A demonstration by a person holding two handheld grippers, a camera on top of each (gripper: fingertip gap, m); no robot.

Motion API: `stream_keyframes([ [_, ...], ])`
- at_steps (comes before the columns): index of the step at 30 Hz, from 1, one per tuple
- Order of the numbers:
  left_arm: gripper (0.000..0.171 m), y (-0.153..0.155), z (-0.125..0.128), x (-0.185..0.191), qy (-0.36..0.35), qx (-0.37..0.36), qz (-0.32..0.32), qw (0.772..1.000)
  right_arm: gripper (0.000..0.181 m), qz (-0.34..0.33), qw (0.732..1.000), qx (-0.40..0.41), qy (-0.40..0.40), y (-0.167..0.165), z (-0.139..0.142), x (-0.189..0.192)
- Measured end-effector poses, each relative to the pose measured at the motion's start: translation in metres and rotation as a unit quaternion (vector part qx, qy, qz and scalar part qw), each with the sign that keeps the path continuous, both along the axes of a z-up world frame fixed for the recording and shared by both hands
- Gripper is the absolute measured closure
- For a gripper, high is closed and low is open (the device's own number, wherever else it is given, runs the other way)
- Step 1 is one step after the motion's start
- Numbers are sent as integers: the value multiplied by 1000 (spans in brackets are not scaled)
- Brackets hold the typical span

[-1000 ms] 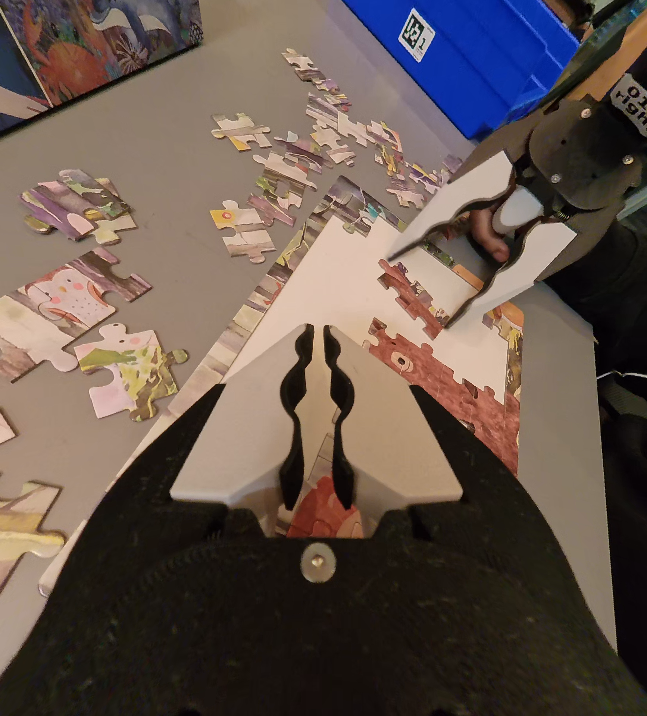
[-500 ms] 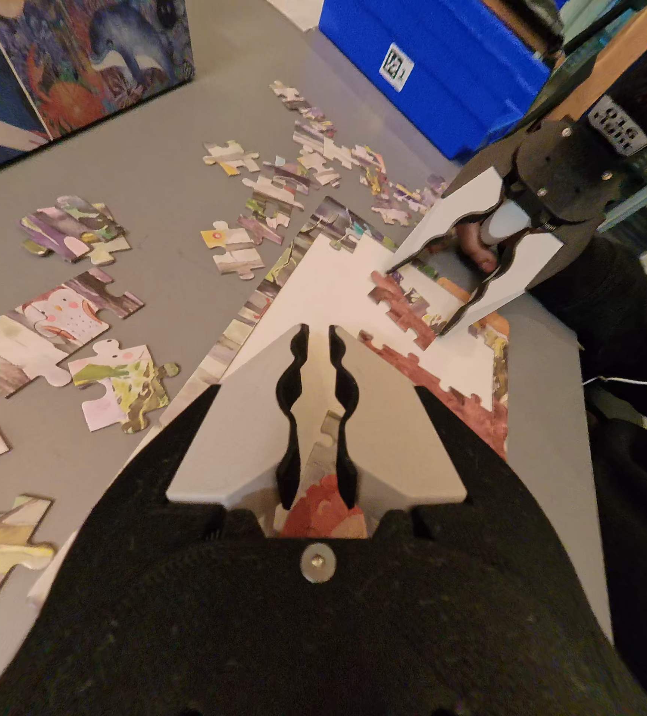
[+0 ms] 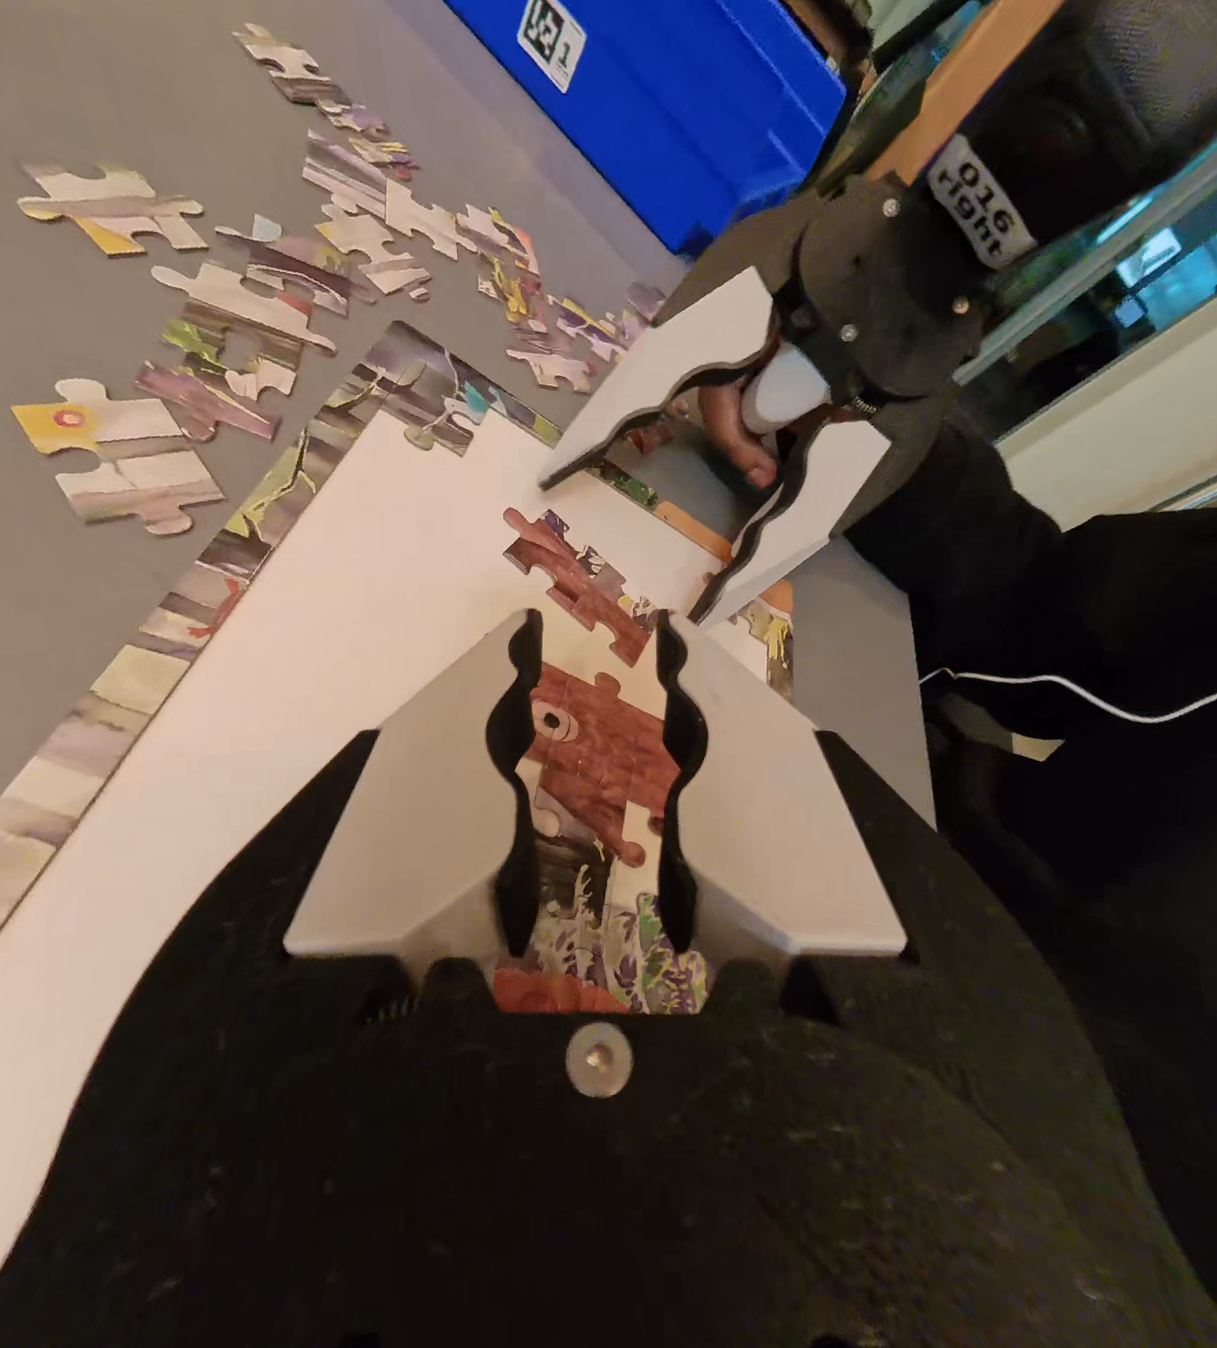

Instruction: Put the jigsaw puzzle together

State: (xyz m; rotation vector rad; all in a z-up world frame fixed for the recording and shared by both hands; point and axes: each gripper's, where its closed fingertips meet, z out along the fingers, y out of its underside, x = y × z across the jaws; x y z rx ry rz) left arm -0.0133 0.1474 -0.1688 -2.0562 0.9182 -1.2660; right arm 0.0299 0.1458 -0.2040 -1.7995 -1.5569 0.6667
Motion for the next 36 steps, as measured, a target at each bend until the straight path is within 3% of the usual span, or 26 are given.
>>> stream_keyframes([
  [6, 147, -1, -2, 2, 14, 19, -5, 1000, 108, 6, 1000, -22, -3, -2, -9, -2],
  [8, 147, -2, -2, 2, 11, 18, -6, 1000, 121, 8, 1000, -20, -2, -3, -8, -1],
  [18, 145, -3, -4, 4, 4, 4, -9, 1000, 121, 17, 1000, -14, 0, -8, -2, -2],
  [22, 132, -8, -2, 9, -28, -49, -12, 998, 121, 37, 997, 36, 49, -13, 23, -9],
  [26, 122, -14, 15, 18, -129, -142, -24, 981, 121, 60, 989, 92, 100, -23, 49, -16],
  [29, 133, -21, 28, 24, -195, -199, -44, 959, 121, 71, 984, 117, 109, -29, 55, -21],
  [31, 161, -25, 31, 27, -208, -215, -53, 953, 122, 70, 982, 135, 110, -30, 57, -24],
  [32, 166, -24, 33, 27, -216, -218, -47, 951, 121, 62, 980, 152, 112, -27, 59, -25],
  [36, 171, -9, 51, 18, -281, -231, -7, 931, 117, 32, 957, 259, 128, -19, 77, -24],
])
